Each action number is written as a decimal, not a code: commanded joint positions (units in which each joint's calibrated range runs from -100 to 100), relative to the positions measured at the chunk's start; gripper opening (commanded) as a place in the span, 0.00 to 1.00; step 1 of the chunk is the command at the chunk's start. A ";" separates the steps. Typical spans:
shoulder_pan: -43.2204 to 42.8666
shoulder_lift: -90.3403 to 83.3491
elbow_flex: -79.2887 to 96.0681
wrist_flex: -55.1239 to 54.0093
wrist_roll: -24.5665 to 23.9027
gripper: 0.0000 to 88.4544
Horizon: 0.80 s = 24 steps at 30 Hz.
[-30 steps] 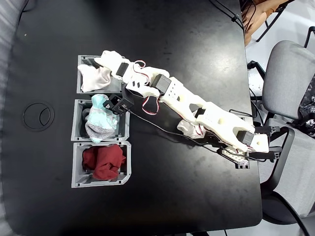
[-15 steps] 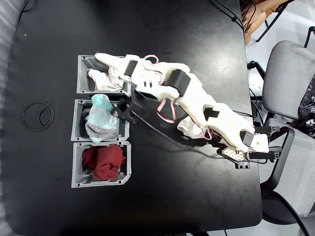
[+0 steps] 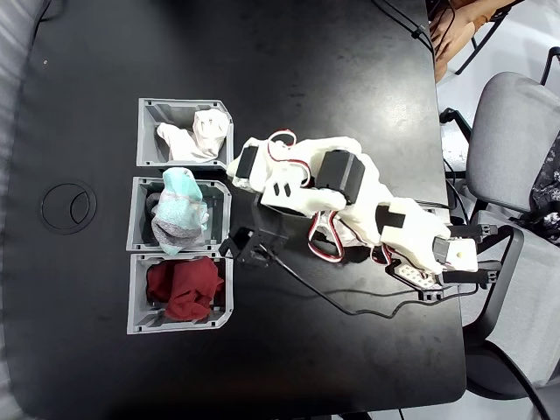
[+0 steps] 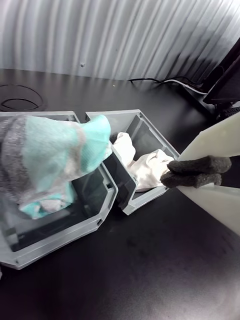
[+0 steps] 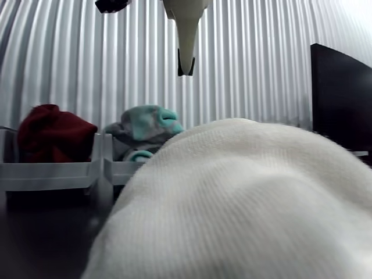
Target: Put the sock in the container
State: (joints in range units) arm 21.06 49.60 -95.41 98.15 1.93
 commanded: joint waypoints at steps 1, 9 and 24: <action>0.31 -4.22 -2.97 1.85 0.10 0.01; -4.88 -7.07 6.86 1.85 2.73 0.01; -8.50 -53.74 61.59 1.85 2.62 0.01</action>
State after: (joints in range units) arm 12.91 10.17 -42.61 98.15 3.97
